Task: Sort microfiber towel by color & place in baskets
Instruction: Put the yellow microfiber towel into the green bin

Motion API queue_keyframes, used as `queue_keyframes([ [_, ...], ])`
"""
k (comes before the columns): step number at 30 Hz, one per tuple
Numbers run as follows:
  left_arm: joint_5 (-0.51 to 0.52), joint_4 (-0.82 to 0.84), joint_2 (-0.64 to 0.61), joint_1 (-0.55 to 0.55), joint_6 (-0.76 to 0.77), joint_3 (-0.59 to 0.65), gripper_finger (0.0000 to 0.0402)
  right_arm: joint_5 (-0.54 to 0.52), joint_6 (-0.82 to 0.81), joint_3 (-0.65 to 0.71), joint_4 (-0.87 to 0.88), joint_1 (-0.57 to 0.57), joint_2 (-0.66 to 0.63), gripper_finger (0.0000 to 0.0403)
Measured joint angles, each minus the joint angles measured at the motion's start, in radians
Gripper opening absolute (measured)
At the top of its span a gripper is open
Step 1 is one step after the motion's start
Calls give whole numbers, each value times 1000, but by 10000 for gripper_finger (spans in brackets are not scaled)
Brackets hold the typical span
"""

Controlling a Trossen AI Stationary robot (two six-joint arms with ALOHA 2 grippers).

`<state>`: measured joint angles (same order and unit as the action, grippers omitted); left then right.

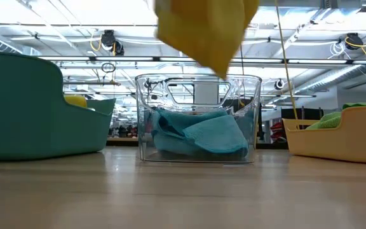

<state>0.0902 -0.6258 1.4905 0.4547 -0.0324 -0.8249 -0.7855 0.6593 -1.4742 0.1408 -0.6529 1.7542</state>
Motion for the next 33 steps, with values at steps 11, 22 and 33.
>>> queue_keyframes([
  [11,-6,-106,96,24,-33,0,237,245,38,0,-50,119,0,3],
  [22,30,-65,55,32,-60,0,22,156,-155,-1,-48,121,-7,77],
  [33,194,141,-76,84,-130,-1,12,-72,-592,-2,328,17,-42,195],
])
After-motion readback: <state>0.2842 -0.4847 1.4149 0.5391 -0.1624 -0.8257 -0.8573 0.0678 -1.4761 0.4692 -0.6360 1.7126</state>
